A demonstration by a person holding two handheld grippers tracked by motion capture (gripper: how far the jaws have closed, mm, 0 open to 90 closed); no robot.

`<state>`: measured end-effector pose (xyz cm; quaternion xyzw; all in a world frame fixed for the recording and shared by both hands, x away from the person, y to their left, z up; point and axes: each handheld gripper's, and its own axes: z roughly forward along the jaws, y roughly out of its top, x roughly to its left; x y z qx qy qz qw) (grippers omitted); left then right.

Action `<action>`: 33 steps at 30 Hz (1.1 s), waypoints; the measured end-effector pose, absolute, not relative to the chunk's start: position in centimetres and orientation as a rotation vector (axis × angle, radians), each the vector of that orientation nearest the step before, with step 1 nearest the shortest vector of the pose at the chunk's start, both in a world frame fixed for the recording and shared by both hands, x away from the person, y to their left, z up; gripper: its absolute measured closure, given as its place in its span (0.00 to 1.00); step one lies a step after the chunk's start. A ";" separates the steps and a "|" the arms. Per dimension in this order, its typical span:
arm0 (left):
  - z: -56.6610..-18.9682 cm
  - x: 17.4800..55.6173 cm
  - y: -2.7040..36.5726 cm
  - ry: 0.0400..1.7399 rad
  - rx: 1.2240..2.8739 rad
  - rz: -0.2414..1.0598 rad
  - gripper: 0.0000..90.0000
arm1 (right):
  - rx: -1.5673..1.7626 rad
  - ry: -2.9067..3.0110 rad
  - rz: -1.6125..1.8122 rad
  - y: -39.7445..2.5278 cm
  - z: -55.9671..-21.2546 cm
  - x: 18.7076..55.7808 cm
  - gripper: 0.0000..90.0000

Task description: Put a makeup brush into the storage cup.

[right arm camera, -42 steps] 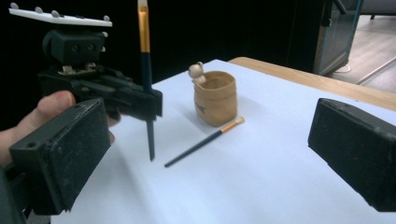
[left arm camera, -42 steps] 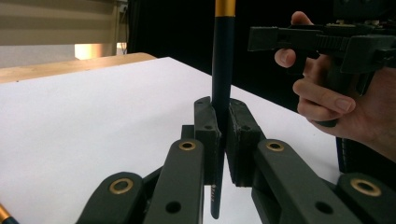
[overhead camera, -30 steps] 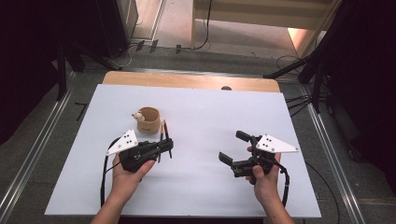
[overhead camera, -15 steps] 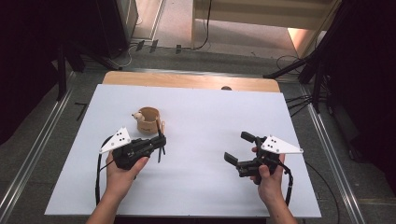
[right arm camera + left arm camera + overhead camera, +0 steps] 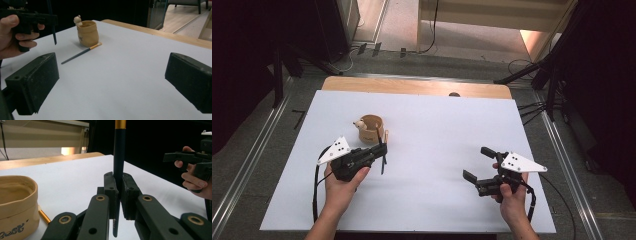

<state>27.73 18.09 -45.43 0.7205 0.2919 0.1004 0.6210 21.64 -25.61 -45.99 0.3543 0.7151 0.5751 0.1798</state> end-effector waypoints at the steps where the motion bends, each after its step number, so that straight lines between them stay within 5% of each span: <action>1: -45.4 27.7 18.2 0.672 1.659 0.240 0.94 | 1.007 2.017 1.630 -25.7 -46.0 21.6 0.00; 33: -43.1 30.3 20.5 0.731 1.612 0.359 0.94 | 1.155 1.880 1.560 -32.6 -47.5 19.3 0.00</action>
